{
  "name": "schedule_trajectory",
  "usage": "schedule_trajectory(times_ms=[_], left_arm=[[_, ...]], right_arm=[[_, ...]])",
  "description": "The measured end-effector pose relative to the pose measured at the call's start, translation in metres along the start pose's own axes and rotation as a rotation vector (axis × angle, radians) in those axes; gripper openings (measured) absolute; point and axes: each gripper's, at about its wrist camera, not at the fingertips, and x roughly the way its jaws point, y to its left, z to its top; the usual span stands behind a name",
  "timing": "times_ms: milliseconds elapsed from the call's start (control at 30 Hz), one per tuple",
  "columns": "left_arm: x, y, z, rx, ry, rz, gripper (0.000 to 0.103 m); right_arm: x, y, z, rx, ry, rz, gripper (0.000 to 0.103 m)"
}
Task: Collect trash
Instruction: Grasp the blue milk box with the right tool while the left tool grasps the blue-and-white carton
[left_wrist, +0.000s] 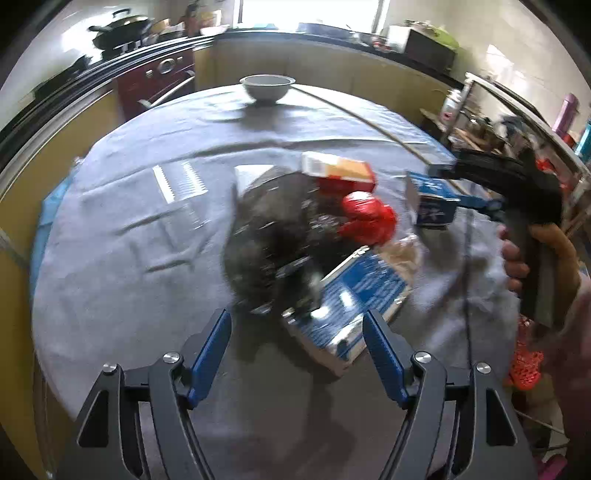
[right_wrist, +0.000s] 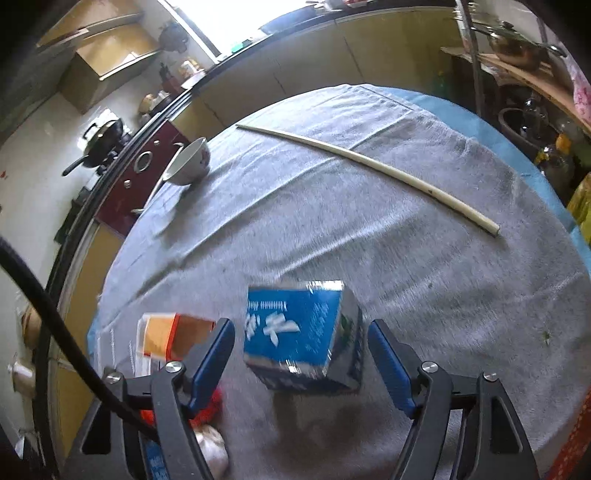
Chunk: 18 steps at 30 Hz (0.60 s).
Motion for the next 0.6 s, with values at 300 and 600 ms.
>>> schedule_trajectory(times_ms=[300, 600], left_arm=[[0.025, -0.024, 0.013, 0.122, -0.003, -0.060, 0.078], [0.059, -0.028, 0.013, 0.142, 0.080, -0.106, 0.080]], right_arm=[[0.030, 0.035, -0.003, -0.133, 0.022, -0.185, 0.079], [0.027, 0.028, -0.009, -0.179, 0.025, -0.158, 0.077]])
